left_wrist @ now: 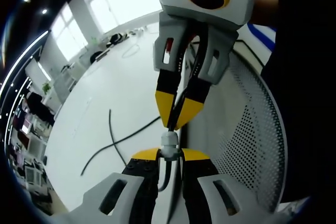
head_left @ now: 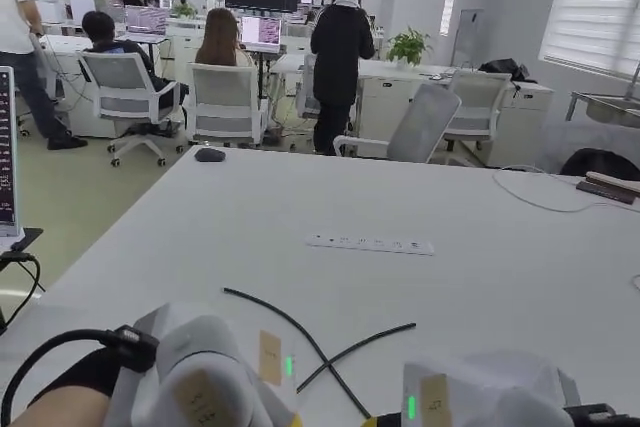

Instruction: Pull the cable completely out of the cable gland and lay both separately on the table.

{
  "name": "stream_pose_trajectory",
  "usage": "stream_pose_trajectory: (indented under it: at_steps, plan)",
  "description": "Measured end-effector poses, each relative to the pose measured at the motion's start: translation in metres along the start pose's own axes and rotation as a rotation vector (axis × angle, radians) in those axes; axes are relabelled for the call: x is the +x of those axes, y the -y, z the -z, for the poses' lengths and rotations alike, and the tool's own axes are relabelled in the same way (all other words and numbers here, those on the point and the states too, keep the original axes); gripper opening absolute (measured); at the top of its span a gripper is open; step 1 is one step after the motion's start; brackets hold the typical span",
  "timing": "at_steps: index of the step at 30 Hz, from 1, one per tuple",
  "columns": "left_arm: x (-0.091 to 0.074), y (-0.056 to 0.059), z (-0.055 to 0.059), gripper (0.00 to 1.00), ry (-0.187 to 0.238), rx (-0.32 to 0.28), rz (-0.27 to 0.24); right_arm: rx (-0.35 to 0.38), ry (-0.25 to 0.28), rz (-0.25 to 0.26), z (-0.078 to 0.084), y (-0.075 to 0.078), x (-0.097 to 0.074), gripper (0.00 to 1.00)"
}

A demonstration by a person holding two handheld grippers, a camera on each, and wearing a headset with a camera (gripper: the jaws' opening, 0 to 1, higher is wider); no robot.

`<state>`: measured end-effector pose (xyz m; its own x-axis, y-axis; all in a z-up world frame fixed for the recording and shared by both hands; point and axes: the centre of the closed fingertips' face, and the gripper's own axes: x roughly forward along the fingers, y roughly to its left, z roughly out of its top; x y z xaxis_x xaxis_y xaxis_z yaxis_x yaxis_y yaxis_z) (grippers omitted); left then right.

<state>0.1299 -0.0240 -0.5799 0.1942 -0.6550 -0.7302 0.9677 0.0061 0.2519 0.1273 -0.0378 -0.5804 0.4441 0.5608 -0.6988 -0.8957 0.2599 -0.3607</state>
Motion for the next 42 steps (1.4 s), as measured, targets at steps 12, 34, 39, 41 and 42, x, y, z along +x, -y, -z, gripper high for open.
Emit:
stream_pose_trajectory:
  at_steps: [12, 34, 39, 41, 42]
  plan:
    - [0.002, -0.005, 0.011, 0.16, -0.025, -0.02, -0.007, 0.062, -0.092, 0.034, 0.047, 0.008, -0.02, 0.02]
    - [-0.001, -0.004, 0.02, 0.16, -0.041, -0.047, -0.003, 0.15, -0.271, 0.05, 0.12, 0.016, -0.038, 0.02]
    - [-0.003, -0.005, 0.024, 0.16, -0.052, -0.055, -0.01, 0.18, -0.29, 0.063, 0.131, 0.019, -0.042, 0.02]
    - [-0.004, -0.005, 0.023, 0.16, -0.047, -0.059, -0.011, 0.194, -0.297, 0.066, 0.134, 0.02, -0.043, 0.03]
    - [-0.004, -0.004, 0.023, 0.16, -0.045, -0.061, -0.01, 0.199, -0.297, 0.065, 0.134, 0.02, -0.043, 0.03]
